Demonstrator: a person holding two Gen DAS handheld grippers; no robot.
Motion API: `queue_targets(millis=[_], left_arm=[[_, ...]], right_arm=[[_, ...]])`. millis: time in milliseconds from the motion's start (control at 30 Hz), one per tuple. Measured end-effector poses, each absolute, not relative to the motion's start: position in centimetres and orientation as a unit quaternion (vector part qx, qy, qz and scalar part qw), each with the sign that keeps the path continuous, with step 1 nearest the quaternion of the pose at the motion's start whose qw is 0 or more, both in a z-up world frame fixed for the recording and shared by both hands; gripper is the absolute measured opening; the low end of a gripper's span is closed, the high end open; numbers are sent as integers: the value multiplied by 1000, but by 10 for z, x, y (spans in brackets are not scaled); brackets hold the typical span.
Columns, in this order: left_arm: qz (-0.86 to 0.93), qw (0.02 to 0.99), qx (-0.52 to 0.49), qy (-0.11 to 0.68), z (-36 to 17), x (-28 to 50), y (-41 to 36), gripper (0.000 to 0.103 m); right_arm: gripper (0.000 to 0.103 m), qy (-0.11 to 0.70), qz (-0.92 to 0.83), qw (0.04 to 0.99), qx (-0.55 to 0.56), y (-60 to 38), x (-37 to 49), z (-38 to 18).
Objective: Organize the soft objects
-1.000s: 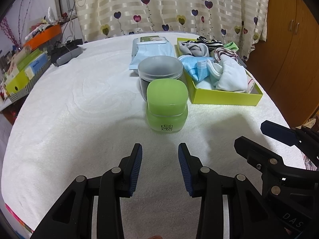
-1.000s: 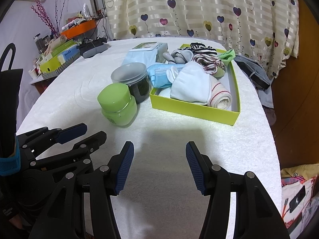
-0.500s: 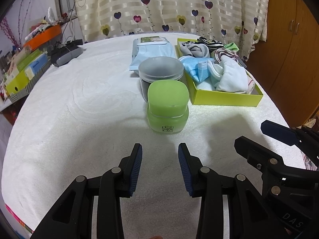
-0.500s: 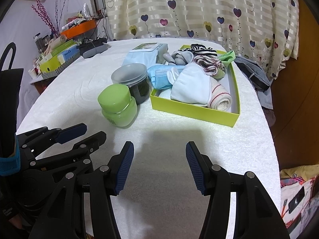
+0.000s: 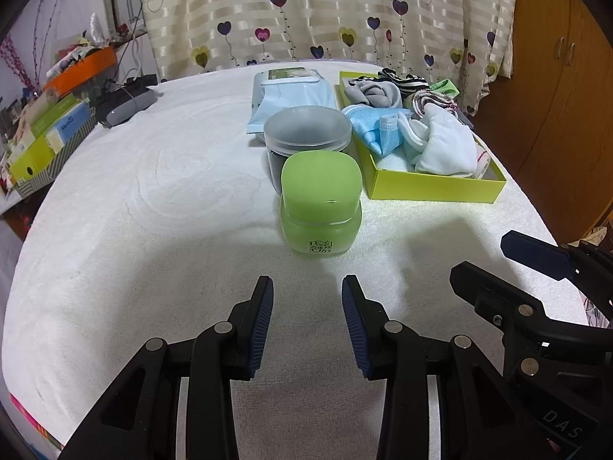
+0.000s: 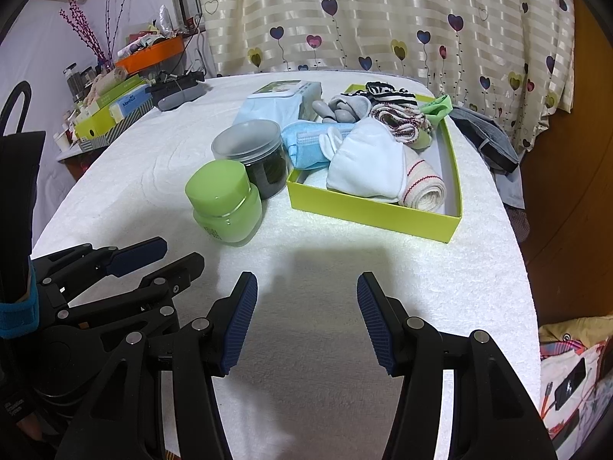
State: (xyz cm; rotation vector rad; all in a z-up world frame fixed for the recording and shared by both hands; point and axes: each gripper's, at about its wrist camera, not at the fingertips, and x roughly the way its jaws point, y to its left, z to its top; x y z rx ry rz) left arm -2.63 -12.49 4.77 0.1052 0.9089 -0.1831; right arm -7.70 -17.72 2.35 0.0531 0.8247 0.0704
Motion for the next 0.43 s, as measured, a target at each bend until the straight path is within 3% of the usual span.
queue_targets(millis=[433], left_arm=[[-93,893,48,437,44,-27,-129,34]], right_arm=[[55,401,34,915,26,-177,-77,24]])
